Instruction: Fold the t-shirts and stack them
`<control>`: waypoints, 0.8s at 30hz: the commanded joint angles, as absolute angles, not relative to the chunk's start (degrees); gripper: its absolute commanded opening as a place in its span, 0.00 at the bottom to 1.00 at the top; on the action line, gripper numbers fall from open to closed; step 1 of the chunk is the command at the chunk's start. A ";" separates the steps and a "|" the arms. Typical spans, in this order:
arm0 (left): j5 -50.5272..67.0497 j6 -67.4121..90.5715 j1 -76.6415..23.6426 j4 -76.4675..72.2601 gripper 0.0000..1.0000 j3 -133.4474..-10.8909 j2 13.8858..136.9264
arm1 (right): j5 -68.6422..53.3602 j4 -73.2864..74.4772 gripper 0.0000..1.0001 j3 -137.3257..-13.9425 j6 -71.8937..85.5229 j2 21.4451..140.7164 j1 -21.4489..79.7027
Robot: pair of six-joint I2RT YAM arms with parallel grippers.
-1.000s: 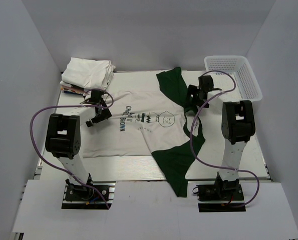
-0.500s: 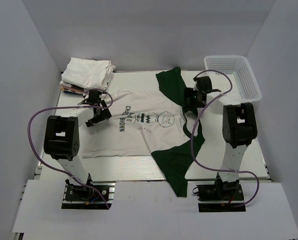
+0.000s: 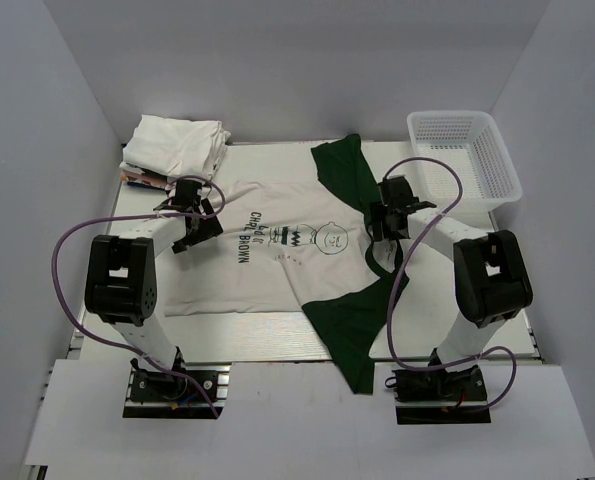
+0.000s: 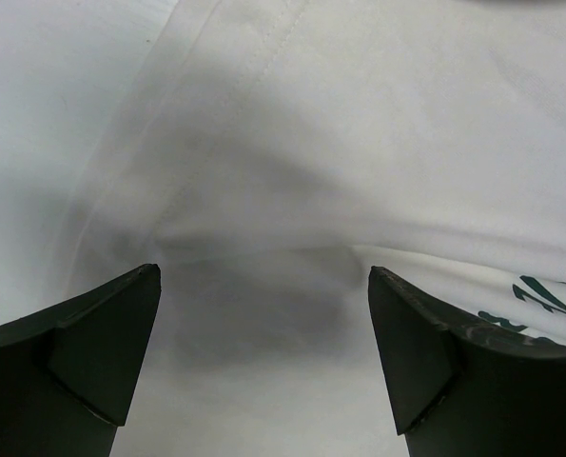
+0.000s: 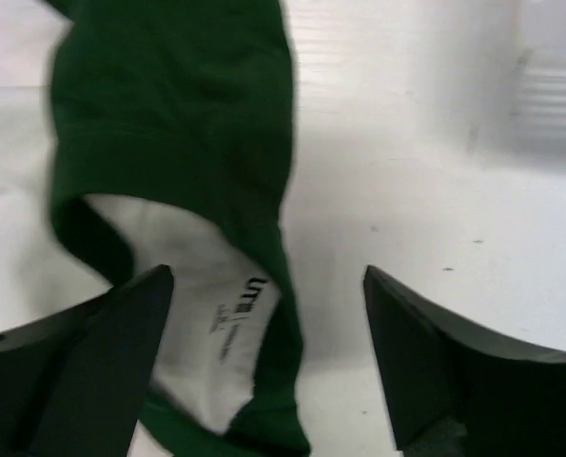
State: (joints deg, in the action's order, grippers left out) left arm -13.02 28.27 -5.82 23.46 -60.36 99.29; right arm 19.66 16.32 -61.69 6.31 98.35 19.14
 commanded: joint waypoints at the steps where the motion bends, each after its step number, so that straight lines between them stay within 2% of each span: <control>1: -13.45 27.86 -5.62 22.94 1.00 -59.33 96.15 | 29.09 15.65 0.80 -62.05 5.10 99.75 18.98; 3: -13.45 27.86 -5.62 22.94 1.00 -59.33 96.15 | 30.31 13.19 0.60 -62.05 5.53 100.54 18.46; 4: -13.45 27.86 -5.62 22.94 1.00 -59.33 96.15 | 30.84 10.57 0.35 -62.22 6.23 101.50 18.46; 5: -12.93 27.86 -5.62 22.94 1.00 -59.33 96.15 | 31.20 10.29 0.22 -62.49 7.37 101.77 18.28; 6: -12.92 27.86 -5.62 22.94 1.00 -59.33 96.15 | 31.46 9.94 0.15 -63.19 8.34 102.13 18.46; 7: -12.92 27.86 -5.62 22.94 1.00 -59.33 96.15 | 31.81 9.84 0.02 -63.63 10.18 102.13 17.93; 8: -12.92 27.86 -5.62 22.94 1.00 -59.33 96.15 | 32.69 10.10 0.00 -63.89 12.63 101.95 17.49; 12: -13.54 27.86 -5.62 22.94 1.00 -58.80 95.63 | 31.21 11.78 0.00 -63.20 17.75 101.16 13.82; 17: -12.40 27.86 -5.62 22.41 1.00 -58.80 95.62 | 19.26 12.39 0.01 -62.40 19.87 102.74 8.01; 20: -10.73 27.16 -5.62 21.88 1.00 -58.80 96.15 | 12.93 12.13 0.14 -63.28 18.90 104.06 5.90; 21: -10.11 26.55 -5.62 21.88 1.00 -58.80 96.15 | 10.57 12.04 0.27 -63.63 18.29 104.15 5.37; 24: -10.11 26.54 -5.62 21.88 1.00 -58.80 96.15 | 9.15 13.61 0.46 -64.95 14.68 102.67 5.18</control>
State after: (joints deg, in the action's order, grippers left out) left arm -11.38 27.40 -5.82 23.18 -58.96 98.89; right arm 14.96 13.32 -62.13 17.39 103.57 4.93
